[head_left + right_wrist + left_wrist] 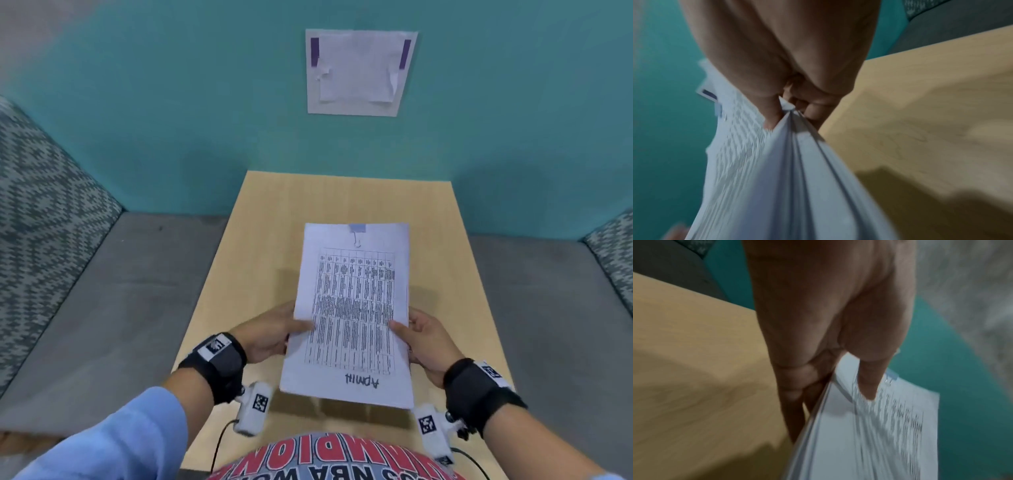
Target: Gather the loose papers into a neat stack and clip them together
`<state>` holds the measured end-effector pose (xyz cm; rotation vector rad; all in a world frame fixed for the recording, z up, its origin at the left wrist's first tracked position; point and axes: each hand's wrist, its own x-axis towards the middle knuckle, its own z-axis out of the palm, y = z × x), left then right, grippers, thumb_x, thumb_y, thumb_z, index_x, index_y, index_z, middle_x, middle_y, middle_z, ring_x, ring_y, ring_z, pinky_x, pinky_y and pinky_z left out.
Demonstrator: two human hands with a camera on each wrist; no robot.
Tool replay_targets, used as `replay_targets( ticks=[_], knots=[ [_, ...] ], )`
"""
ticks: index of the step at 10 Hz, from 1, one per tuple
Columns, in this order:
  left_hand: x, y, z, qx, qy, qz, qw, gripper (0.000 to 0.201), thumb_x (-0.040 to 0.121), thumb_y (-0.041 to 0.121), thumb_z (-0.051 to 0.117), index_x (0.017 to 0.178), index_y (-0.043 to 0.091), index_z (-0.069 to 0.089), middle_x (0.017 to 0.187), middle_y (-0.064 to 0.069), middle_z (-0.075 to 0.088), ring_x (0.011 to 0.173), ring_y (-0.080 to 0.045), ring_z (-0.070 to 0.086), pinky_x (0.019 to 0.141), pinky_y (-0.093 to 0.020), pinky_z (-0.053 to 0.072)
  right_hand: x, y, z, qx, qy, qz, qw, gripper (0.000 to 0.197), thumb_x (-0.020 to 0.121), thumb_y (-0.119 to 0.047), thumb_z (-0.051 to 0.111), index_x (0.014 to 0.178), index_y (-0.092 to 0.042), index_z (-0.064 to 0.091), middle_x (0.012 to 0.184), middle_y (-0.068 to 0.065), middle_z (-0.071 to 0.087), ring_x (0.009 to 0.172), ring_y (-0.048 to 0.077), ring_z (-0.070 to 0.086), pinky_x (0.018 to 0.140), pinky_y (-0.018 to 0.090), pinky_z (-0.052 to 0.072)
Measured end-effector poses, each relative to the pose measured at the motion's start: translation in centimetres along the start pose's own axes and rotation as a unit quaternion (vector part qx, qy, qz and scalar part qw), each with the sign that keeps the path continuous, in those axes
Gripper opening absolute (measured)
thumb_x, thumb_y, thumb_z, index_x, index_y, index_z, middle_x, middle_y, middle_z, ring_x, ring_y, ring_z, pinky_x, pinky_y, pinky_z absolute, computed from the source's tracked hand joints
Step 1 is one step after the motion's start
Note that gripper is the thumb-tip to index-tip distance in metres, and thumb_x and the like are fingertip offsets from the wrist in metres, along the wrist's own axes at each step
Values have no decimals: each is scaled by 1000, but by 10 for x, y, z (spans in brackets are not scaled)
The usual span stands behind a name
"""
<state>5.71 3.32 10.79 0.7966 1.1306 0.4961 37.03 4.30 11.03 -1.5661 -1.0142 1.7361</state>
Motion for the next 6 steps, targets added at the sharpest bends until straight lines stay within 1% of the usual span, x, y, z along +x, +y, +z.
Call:
replay_targets(
  ticks=[1, 2, 3, 4, 5, 6],
  knots=[
    [10, -42, 3, 20, 25, -56, 998, 49, 110, 8, 50, 150, 35, 48, 151, 6, 64, 139, -26, 61, 117, -58, 46, 13, 19, 0, -5, 22, 30, 999, 28, 103, -11, 63, 130, -15, 64, 118, 10, 79, 99, 28, 79, 80, 50, 65],
    [24, -60, 5, 17, 71, -77, 994, 50, 110, 7, 49, 151, 35, 44, 162, 11, 46, 151, -24, 41, 130, -55, 23, 18, 36, 0, -31, 2, 97, 995, 30, 100, -3, 64, 129, -7, 56, 122, 18, 73, 95, 32, 75, 81, 51, 65],
    [37, -69, 9, 17, 97, -99, 990, 53, 111, 2, 46, 158, 24, 36, 158, 5, 45, 146, -25, 43, 129, -45, 27, 25, 59, 2, -75, 5, 124, 989, 27, 98, 1, 64, 124, -4, 56, 120, 22, 70, 94, 33, 74, 83, 53, 64],
    [46, -76, 14, 16, 114, -114, 987, 49, 109, 0, 48, 154, 18, 37, 152, -6, 53, 139, -34, 53, 121, -52, 43, 40, 81, -1, -134, 31, 104, 985, 26, 97, -2, 66, 120, -11, 58, 127, 22, 70, 108, 36, 71, 99, 59, 56],
    [53, -86, 19, 71, 123, -156, 977, 59, 103, 7, 64, 152, 16, 34, 145, -13, 58, 123, -32, 63, 94, -48, 61, 49, 97, -1, -257, 19, 87, 962, 50, 100, -17, 65, 146, -13, 46, 146, 14, 61, 126, 32, 63, 112, 44, 48],
    [50, -107, 4, 225, 166, -179, 943, 87, 89, 36, 78, 157, 23, 25, 146, -16, 52, 106, -30, 64, 69, -35, 55, 46, 107, -2, -438, -34, 61, 896, 85, 96, -43, 65, 162, -13, 22, 162, 10, 41, 143, 29, 49, 116, 35, 40]
  ],
)
